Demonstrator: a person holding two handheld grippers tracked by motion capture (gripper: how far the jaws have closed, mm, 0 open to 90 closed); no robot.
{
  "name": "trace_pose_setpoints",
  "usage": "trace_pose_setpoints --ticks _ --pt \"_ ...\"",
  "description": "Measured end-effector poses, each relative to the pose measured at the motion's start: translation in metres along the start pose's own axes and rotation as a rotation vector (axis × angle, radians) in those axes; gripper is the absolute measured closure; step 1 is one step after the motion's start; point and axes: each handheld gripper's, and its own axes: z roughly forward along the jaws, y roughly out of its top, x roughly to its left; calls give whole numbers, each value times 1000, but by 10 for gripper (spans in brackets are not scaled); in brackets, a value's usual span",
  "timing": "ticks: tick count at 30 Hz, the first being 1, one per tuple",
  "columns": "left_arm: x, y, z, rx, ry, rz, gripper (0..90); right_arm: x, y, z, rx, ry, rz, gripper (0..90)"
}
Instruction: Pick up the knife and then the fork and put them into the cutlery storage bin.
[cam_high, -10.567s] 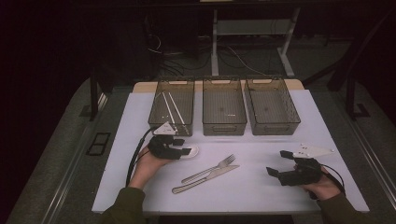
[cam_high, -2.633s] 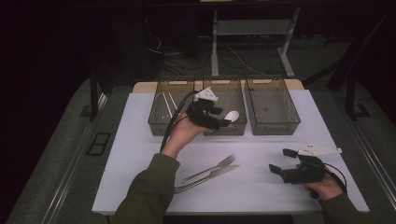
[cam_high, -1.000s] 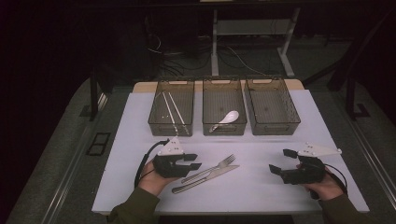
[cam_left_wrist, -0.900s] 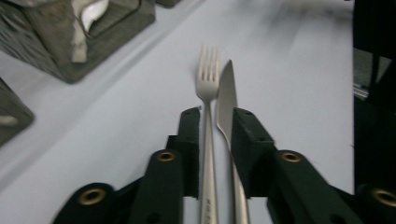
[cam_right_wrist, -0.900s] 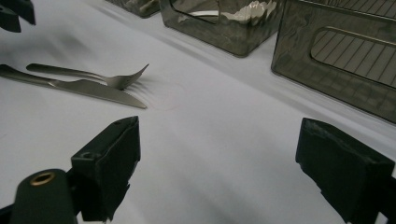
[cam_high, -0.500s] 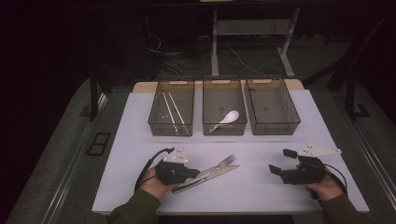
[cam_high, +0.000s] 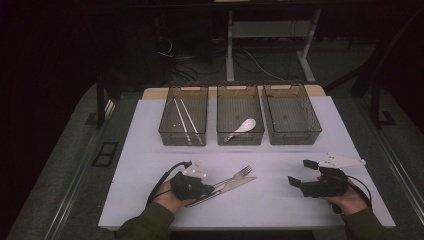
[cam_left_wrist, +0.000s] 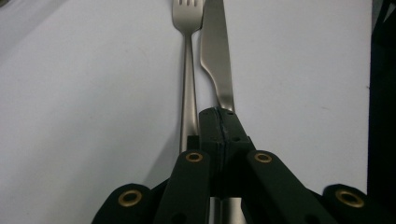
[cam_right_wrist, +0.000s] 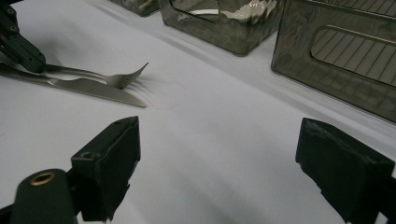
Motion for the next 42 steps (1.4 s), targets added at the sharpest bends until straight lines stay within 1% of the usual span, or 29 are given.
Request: trace_pose_setpoints --ticks 3,5,7,8,13,15,19,22,24,27,29,31,33,35,36,37,40,42 --pt "0 0 1 6 3 -8 889 0 0 0 0 0 1 137" --pt "1 -1 2 8 10 -1 889 0 0 0 0 0 1 137" --pt "1 -1 2 8 9 -4 889 0 0 0 0 0 0 137" --pt "1 -1 2 9 12 4 889 0 0 0 0 1 1 137" --pt "0 0 2 11 21 -4 889 0 0 0 0 0 1 138" --pt "0 0 2 14 40 2 890 0 0 0 1 1 0 138" --pt "2 1 3 19 63 9 890 0 0 0 2 0 -3 137" --pt "5 1 3 20 96 7 890 0 0 0 3 0 -3 137" --pt "9 1 3 18 120 -3 889 0 0 0 3 0 -3 137" --pt "14 2 3 9 109 -8 889 0 0 1 4 2 -2 137" --pt "16 5 0 -20 106 15 888 0 0 1 3 2 -5 137" --pt "20 12 0 -67 73 22 831 0 0 1 4 2 -1 137" --pt "24 19 3 -88 55 37 785 0 0 1 8 1 1 137" --pt "26 24 9 -94 44 54 751 0 0 1 8 1 0 137" --pt "27 27 12 -90 46 65 735 1 0 1 6 1 0 137" --pt "28 29 15 -89 46 68 725 0 0 1 5 0 -1 137" --pt "32 34 23 -81 37 84 709 0 0 1 6 -1 5 137" --pt "33 37 28 -76 22 87 709 -1 0 0 5 1 4 137"
